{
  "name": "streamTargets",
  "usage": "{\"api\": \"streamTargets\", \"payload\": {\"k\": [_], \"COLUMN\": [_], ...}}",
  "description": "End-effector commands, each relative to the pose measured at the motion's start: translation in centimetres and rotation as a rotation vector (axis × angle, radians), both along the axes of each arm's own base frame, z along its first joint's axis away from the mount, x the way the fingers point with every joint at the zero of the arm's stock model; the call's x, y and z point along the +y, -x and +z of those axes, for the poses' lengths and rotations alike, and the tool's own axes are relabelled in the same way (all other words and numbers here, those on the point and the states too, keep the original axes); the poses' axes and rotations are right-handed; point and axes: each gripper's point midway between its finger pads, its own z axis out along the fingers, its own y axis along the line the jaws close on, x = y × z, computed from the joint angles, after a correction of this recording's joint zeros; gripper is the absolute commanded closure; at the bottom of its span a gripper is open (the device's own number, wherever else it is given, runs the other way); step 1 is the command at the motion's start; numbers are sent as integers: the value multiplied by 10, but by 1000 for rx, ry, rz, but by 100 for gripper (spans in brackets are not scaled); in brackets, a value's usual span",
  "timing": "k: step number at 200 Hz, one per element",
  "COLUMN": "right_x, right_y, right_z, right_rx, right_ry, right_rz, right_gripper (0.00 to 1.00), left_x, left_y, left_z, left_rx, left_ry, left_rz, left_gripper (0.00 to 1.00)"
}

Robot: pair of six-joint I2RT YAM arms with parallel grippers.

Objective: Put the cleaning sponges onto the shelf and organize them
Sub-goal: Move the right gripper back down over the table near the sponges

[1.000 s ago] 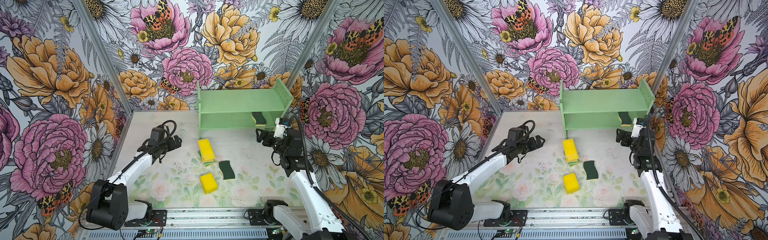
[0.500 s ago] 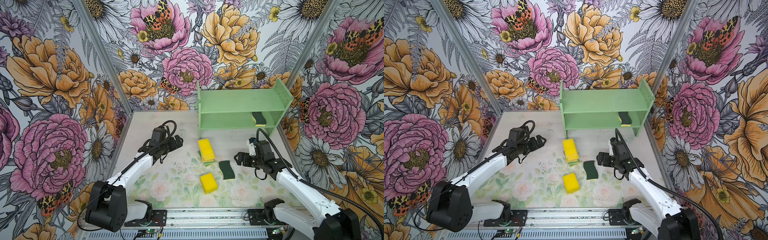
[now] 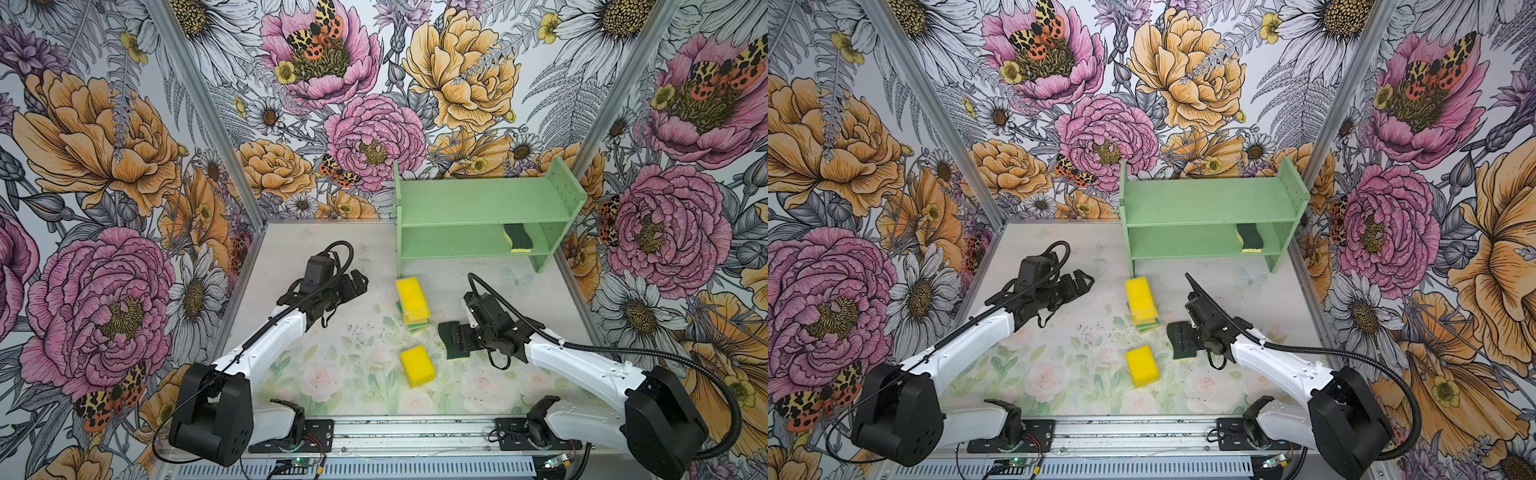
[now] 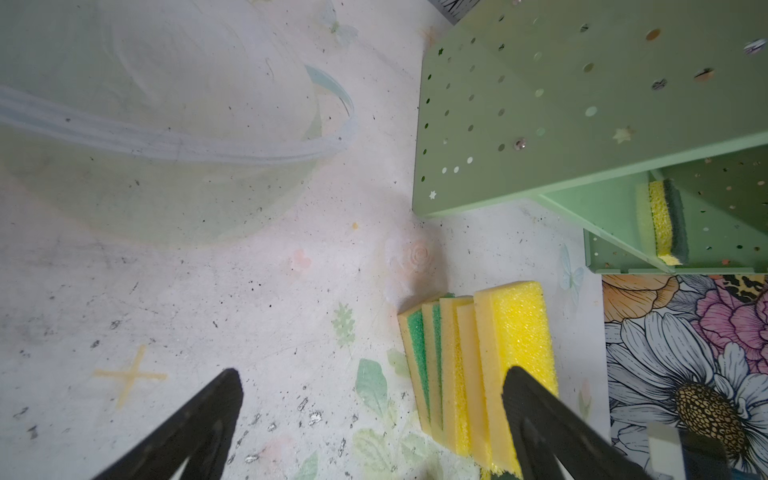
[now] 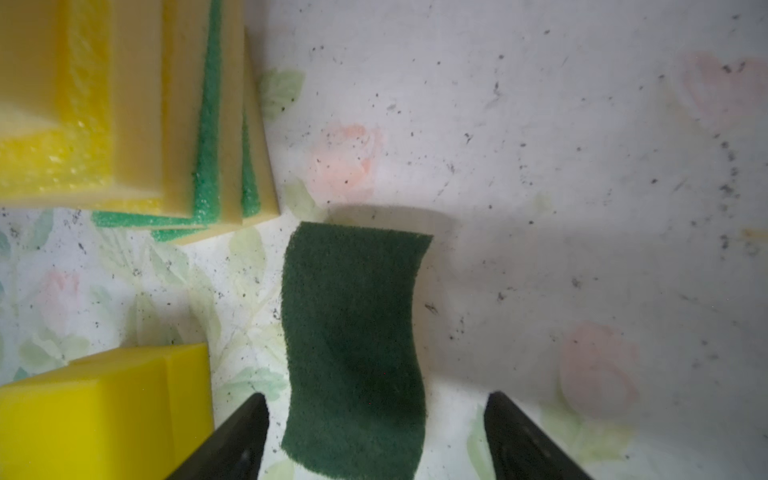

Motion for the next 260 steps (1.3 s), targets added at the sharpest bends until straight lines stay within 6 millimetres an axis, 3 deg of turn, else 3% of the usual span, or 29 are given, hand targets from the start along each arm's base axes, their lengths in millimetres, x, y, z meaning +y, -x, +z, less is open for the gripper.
{"api": "streamTargets", "payload": {"k": [1, 122, 152, 219, 260], "right_x": [6, 12, 10, 11, 14], "right_y": [-2, 11, 9, 13, 9], "right_z": [-6, -42, -43, -55, -38], "right_rx": [-39, -54, -84, -79, -133], "right_ry": [21, 87, 97, 138, 89], "right_rz": [-21, -1, -19, -27, -40], "right_gripper": [14, 8, 9, 19, 28], "left_x": [1, -3, -4, -5, -6], "left_y": [0, -1, -2, -1, 0], "left_z": [4, -1, -3, -6, -7], "left_rx": [-6, 4, 9, 17, 17], "left_ry": [2, -3, -8, -14, -15], "left_rz": [20, 8, 6, -2, -5], "left_gripper": [1, 1, 1, 1, 1]}}
